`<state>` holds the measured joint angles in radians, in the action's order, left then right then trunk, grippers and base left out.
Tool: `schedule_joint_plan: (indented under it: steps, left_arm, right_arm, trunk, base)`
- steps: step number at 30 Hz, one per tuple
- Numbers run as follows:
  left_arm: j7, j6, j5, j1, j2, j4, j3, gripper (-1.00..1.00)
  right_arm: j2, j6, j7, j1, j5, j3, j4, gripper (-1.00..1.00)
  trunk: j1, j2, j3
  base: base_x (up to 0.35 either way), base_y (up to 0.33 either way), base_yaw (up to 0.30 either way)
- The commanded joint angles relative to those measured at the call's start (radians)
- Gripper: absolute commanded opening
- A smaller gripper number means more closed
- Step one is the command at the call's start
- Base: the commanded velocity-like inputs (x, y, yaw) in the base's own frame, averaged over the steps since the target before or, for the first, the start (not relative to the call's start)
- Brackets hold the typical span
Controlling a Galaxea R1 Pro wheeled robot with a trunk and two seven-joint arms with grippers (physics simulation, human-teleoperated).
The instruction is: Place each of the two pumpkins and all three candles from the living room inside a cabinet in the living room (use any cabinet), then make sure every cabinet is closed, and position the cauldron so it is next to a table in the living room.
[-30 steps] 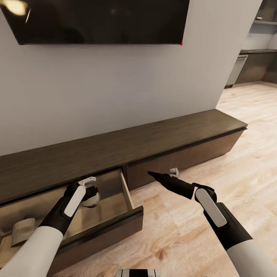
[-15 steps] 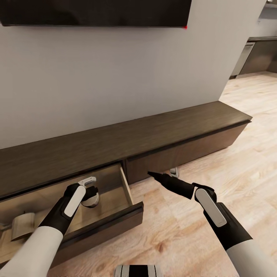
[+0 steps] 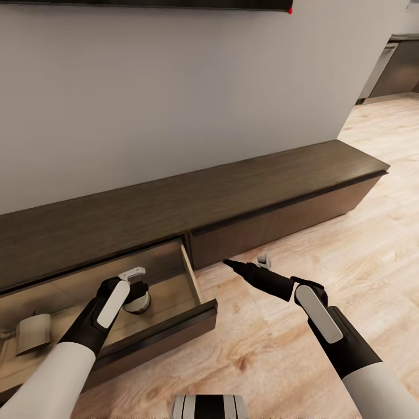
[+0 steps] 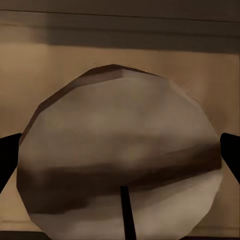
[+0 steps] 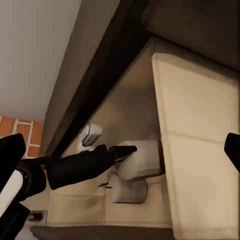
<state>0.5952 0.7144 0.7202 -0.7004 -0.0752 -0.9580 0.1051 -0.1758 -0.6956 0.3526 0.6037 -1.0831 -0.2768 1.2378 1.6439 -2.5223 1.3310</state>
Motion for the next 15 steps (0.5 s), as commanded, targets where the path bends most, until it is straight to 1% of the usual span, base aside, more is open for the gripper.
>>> schedule_joint_plan:
  steps: [1, 5, 12, 15]
  left_arm:
    - [0.010, 0.000, 0.010, -0.001, -0.001, -0.002, 0.005, -1.00]
    - [0.011, -0.001, 0.008, -0.001, -0.001, -0.005, 0.017, -1.00]
    - [0.011, -0.006, 0.005, -0.001, -0.001, -0.008, 0.021, -1.00]
    - [0.011, -0.015, 0.005, -0.001, -0.001, -0.008, 0.021, -1.00]
  right_arm:
    - [-0.001, -0.002, 0.002, 0.001, -0.003, -0.001, 0.000, 1.00]
    - [-0.001, -0.002, 0.002, 0.001, -0.004, -0.001, 0.000, 1.00]
    - [-0.001, -0.002, 0.003, 0.001, -0.005, -0.001, 0.000, 1.00]
    - [-0.001, -0.002, 0.003, 0.001, -0.005, -0.001, 0.000, 1.00]
  trunk:
    - [0.000, -0.001, 0.005]
    - [0.002, -0.002, 0.020]
    - [0.005, -0.003, 0.047]
    - [0.005, -0.003, 0.047]
  base:
    - [0.000, 0.000, 0.000]
    - [0.000, 0.000, 0.000]
    - [0.000, 0.000, 0.000]
    - [0.000, 0.000, 0.000]
